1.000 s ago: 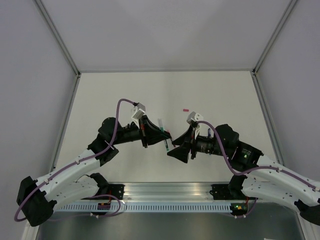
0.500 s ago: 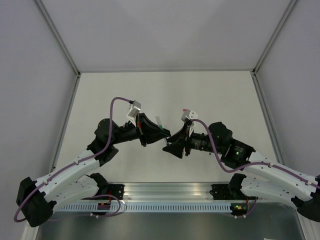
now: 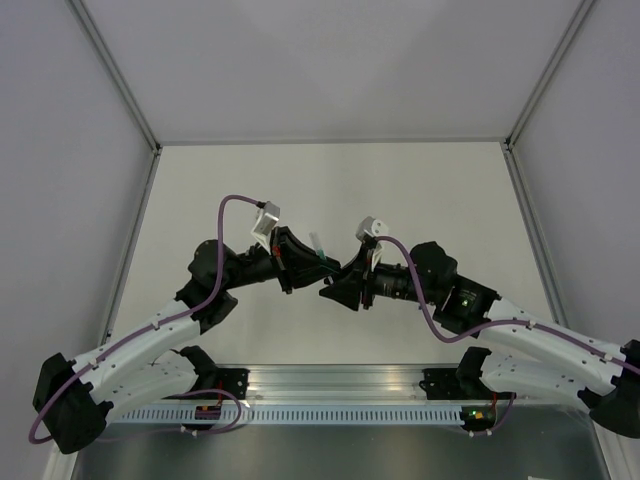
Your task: Insert the pens into the pen caps
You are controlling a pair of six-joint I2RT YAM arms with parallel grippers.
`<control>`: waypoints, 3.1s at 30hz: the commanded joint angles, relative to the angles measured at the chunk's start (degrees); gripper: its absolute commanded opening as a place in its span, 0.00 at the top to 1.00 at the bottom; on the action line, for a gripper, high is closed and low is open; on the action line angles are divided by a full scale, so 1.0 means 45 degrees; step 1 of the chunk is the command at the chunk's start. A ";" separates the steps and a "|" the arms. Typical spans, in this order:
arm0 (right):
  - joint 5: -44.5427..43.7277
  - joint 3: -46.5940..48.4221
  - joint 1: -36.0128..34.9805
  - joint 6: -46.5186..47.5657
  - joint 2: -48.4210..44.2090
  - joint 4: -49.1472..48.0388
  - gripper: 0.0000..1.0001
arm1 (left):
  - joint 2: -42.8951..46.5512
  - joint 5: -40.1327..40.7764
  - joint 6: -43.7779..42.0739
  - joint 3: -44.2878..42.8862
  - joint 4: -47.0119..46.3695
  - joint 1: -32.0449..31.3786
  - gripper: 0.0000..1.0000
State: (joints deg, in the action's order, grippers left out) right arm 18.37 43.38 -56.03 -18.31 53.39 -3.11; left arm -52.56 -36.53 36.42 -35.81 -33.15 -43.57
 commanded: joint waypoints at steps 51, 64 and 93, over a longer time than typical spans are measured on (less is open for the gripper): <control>-0.0117 -0.0440 -0.0029 -0.0229 -0.0633 -0.0167 1.00 | -0.0489 0.3432 -0.0966 -0.3547 0.5005 0.0015 0.64; -0.1854 0.0905 -0.0010 -0.0151 0.0578 -0.0714 1.00 | -0.0079 0.2025 -0.0419 -0.1614 0.3596 0.0015 0.98; -0.5155 0.4812 0.0010 0.1313 0.2257 0.0028 1.00 | -0.0177 0.0170 0.0031 0.0614 0.1975 0.0015 0.98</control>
State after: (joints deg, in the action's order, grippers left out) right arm 6.87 56.34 -57.93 -11.42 64.05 15.31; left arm -52.01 -21.04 33.85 -37.08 -33.98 -40.77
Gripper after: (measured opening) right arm 0.089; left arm 0.178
